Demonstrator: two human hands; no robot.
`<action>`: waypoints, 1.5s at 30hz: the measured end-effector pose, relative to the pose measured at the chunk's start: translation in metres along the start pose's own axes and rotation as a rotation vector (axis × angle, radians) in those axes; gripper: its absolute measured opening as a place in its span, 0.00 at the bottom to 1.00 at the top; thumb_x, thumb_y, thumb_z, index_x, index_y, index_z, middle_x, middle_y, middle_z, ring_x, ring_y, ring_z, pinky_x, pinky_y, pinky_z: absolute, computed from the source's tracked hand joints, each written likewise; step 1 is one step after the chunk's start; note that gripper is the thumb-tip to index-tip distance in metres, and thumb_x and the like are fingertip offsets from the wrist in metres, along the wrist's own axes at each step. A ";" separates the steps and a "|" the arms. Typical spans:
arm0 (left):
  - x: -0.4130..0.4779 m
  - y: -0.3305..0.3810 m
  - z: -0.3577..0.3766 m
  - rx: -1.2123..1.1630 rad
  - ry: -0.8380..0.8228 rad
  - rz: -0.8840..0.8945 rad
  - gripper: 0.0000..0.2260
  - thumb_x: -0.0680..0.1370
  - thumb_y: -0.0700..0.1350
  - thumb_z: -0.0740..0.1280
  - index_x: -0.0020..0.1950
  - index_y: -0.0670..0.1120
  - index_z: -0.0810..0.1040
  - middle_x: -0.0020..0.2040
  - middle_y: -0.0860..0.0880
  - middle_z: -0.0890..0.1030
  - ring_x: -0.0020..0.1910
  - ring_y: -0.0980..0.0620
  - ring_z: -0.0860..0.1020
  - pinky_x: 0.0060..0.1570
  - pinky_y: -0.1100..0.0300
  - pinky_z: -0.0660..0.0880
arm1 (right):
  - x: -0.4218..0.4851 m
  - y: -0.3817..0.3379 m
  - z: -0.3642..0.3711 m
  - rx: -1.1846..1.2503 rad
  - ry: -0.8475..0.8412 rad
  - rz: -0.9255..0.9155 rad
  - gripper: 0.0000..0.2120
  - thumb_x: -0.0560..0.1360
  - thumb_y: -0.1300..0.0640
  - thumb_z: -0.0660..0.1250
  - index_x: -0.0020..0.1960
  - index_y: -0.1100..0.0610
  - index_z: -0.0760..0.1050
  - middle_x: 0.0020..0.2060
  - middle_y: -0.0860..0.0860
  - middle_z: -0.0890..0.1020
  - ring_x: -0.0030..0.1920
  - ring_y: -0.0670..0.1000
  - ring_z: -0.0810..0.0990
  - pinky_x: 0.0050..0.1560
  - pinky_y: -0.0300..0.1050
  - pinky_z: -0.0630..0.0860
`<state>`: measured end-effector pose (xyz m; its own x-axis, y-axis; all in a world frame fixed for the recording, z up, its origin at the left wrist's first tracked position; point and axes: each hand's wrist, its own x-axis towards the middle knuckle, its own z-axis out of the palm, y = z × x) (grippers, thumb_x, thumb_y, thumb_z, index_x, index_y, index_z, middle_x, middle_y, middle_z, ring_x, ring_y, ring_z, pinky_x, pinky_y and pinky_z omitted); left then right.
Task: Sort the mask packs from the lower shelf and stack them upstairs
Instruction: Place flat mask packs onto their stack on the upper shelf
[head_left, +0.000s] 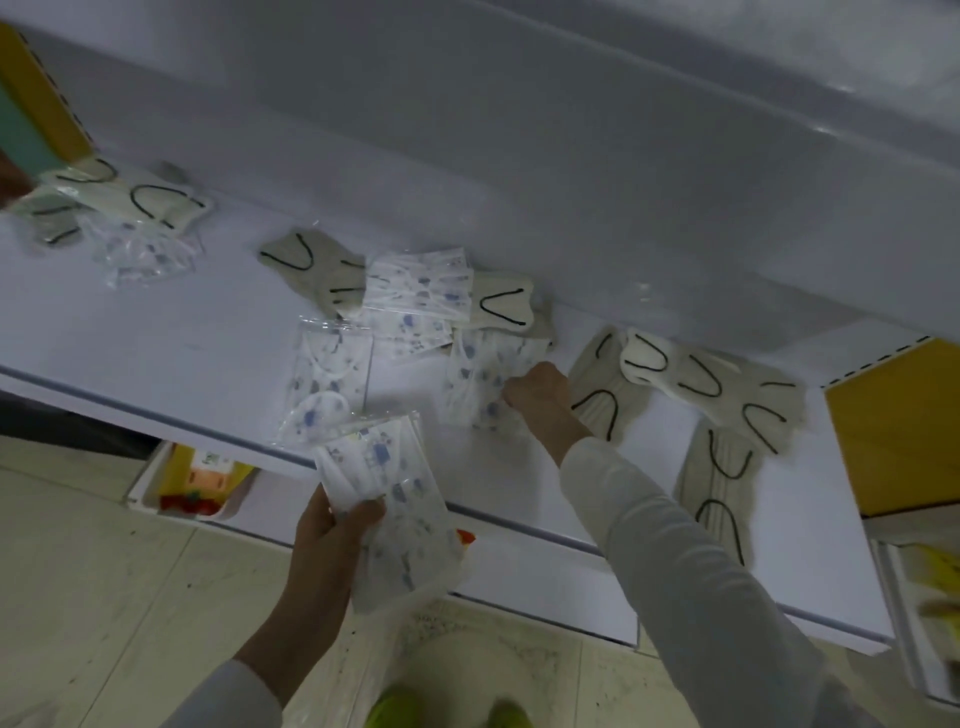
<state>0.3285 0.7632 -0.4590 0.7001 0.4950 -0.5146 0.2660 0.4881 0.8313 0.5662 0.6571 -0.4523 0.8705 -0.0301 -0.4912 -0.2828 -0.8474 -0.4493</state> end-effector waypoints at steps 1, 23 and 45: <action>0.001 0.002 0.000 0.004 -0.014 0.000 0.16 0.76 0.35 0.64 0.60 0.52 0.75 0.50 0.48 0.84 0.48 0.47 0.82 0.44 0.49 0.80 | -0.005 0.001 -0.001 0.001 -0.005 -0.005 0.06 0.75 0.59 0.65 0.47 0.61 0.71 0.51 0.58 0.79 0.54 0.58 0.79 0.48 0.44 0.74; 0.013 0.013 -0.025 0.042 0.009 0.063 0.18 0.76 0.33 0.62 0.63 0.49 0.72 0.54 0.48 0.80 0.53 0.47 0.78 0.52 0.44 0.77 | -0.029 -0.041 0.061 0.231 0.151 0.090 0.39 0.77 0.57 0.65 0.76 0.64 0.42 0.68 0.60 0.68 0.67 0.58 0.70 0.65 0.47 0.67; -0.114 0.063 0.124 -0.216 -0.089 0.105 0.15 0.73 0.33 0.67 0.57 0.47 0.78 0.45 0.46 0.84 0.45 0.44 0.82 0.34 0.59 0.78 | -0.196 0.068 -0.119 0.059 0.173 -0.833 0.22 0.72 0.49 0.66 0.64 0.55 0.72 0.53 0.50 0.79 0.53 0.51 0.76 0.56 0.47 0.74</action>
<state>0.3477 0.6486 -0.3221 0.7748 0.4899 -0.3996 0.0483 0.5844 0.8101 0.4239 0.5425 -0.2977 0.8518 0.5059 0.1357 0.4606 -0.6003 -0.6538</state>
